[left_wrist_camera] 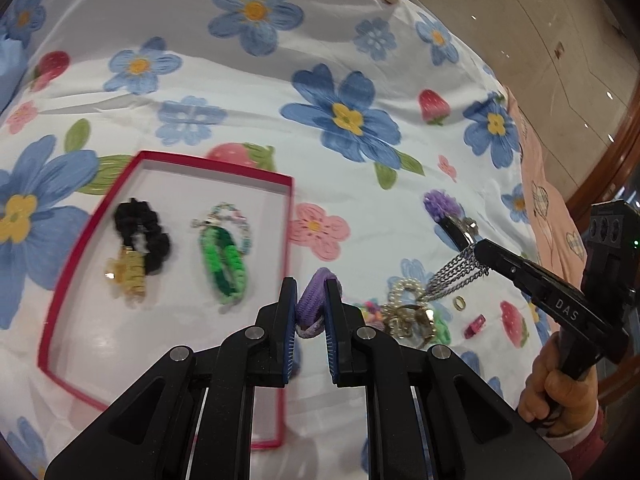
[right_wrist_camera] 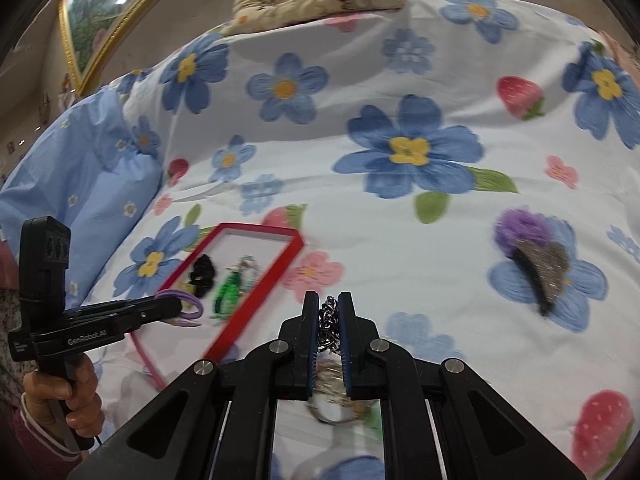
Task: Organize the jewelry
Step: 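Carry hair tie and chain necklace into the red box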
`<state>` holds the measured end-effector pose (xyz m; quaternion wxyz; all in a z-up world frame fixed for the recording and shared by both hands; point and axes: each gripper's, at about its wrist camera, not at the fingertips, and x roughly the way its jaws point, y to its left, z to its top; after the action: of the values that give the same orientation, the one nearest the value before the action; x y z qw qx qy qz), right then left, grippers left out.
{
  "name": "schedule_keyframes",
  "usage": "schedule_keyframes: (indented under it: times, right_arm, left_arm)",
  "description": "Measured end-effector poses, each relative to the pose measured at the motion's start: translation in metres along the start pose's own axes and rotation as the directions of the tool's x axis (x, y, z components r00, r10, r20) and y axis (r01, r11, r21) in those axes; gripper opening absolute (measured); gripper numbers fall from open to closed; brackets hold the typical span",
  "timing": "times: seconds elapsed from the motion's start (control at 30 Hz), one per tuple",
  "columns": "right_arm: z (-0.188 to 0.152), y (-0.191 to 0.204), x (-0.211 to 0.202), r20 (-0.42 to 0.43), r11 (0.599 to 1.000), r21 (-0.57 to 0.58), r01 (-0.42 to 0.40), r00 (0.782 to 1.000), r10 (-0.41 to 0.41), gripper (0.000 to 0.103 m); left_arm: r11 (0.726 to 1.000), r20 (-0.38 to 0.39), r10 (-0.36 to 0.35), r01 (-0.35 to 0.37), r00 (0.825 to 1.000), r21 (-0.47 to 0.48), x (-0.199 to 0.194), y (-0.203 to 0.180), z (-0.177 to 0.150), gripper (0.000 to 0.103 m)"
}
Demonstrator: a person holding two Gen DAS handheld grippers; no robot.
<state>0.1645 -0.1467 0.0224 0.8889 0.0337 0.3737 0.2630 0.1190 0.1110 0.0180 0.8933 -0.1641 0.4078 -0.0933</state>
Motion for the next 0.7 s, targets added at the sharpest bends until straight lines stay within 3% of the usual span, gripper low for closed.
schedule_keyframes:
  times: [0.37, 0.7]
  right_arm:
    - [0.018, 0.073, 0.028, -0.016, 0.988, -0.086, -0.127, 0.992, 0.126, 0.009]
    - [0.03, 0.123, 0.059, -0.046, 0.968, -0.123, -0.218, 0.976, 0.214, 0.009]
  left_arm:
    - [0.995, 0.031, 0.062, -0.059, 0.998, -0.08, -0.019, 0.049, 0.0, 0.011]
    - [0.983, 0.012, 0.106, -0.103, 0.994, -0.15, -0.016, 0.093, -0.005, 0.011]
